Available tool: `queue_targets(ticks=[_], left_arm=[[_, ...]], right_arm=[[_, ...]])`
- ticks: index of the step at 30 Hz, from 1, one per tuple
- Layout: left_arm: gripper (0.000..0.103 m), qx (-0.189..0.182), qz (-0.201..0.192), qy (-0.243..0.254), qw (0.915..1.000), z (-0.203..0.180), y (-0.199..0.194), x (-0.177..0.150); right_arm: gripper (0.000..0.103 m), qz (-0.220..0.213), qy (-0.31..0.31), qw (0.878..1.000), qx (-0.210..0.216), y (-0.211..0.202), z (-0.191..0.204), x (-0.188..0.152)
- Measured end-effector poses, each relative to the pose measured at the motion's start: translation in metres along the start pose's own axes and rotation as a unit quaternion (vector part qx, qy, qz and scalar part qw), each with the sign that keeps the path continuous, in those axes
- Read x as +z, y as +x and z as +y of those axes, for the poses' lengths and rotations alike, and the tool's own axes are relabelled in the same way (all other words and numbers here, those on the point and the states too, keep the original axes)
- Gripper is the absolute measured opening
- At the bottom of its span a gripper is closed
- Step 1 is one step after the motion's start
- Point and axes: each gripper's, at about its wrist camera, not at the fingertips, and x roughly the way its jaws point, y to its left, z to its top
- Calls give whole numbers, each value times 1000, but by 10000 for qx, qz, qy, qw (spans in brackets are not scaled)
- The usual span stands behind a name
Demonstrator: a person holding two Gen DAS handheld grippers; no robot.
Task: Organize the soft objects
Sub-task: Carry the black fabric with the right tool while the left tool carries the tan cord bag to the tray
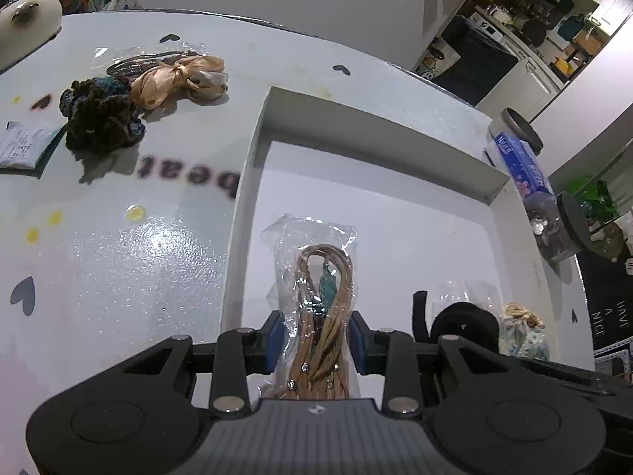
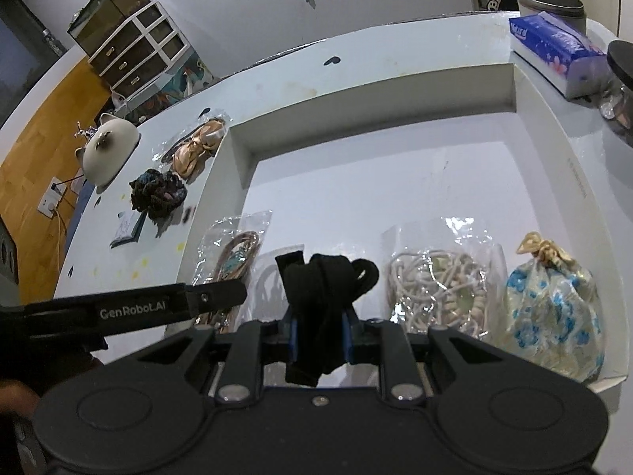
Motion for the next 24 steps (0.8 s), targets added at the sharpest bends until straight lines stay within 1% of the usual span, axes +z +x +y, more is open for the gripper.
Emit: queue_targets(ticks=[4,6,7,8,9,10,11,12,13,14,15,16,17,18,19,20,21,22,24], left_arm=[[39,73,37,42,10000,-1,2,-2],[46,81,60,46,9999,-1,2,-3],[55,91,53,41,9999,-1,2,-4],[59,112,38,41,9999,-1,0,-4],[61,46,20,48,10000,0,-1,-5],[65,30,-3,61,10000,-1,-4,-6],[67,68,-46,101,9999,-2,-7,-7],[67,110,-84,147,9998,-3,-10,-7],[66,96,-113,175,9997,-2,-13,-8],[64,64,-129,176,9997,-2,-16,-8],[62,29,-152,180,9997,-2,-19,-8],[52,-18,-177,218,9996,-2,-22,-9],[43,-79,-176,265,9995,-3,-24,-8],[40,-126,-170,311,9993,-4,-25,-8],[32,-144,-162,383,9990,-6,-26,-8],[27,-183,-134,487,9986,-9,-27,-8],[19,-199,-91,576,9981,-12,-27,-9],[17,-163,-32,681,9975,-15,-27,-9],[17,-35,102,921,9957,-21,-23,-12]], right_arm=[[21,12,27,10000,12,1,-4,0],[22,27,41,10000,-20,2,-6,-1],[22,40,53,10000,-31,3,-6,-1],[22,58,62,10000,-34,3,-7,-2],[23,71,62,10000,-11,3,-6,-2],[29,73,61,9999,46,3,-6,-2],[38,66,46,9999,101,2,-6,-3],[43,45,17,9999,145,0,-7,-3],[51,2,-16,9998,182,-3,-6,-3],[57,-52,-63,9998,202,-7,-5,-2],[58,-90,-106,9997,209,-11,-4,-2],[58,-129,-135,9996,212,-14,-4,-1],[56,-176,-146,9995,216,-17,-4,-1],[52,-237,-138,9994,199,-20,-5,0],[33,-295,-113,9994,139,-22,-6,0],[17,-294,-82,9995,78,-22,-8,1],[15,-263,-56,9996,28,-20,-9,2],[14,-217,-27,9998,10,-19,-11,2],[12,-85,-7,10000,36,-14,-12,1]])
